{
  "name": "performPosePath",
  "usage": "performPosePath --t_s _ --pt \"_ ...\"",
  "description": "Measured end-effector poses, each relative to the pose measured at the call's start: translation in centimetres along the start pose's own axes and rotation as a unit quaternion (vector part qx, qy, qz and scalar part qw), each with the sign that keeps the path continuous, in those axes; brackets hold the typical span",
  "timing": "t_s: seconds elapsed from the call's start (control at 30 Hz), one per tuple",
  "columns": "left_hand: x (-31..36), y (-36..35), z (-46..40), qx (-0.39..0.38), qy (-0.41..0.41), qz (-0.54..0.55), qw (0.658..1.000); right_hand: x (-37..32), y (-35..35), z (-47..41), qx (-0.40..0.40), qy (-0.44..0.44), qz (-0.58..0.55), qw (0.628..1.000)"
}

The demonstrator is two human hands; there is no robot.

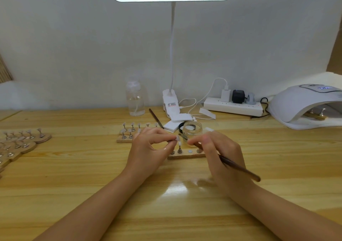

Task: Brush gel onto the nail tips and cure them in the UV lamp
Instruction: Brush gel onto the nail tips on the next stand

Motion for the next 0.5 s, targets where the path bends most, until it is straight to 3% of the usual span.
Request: performPosePath --t_s 0.5 --pt "0.2 0.01 -0.06 -0.002 -0.01 -0.001 1.0 -0.25 0.11 -0.11 0.005 0.005 -0.001 1.0"
Point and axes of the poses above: each hand's wrist, its own z-axis away from the middle knuckle, its own y-axis out of the back of the hand, x = y × z, the point moved 10 cm from there along -z, towards the middle knuckle, and after that the axes turned 11 degrees about x, right-handed, at the moved point
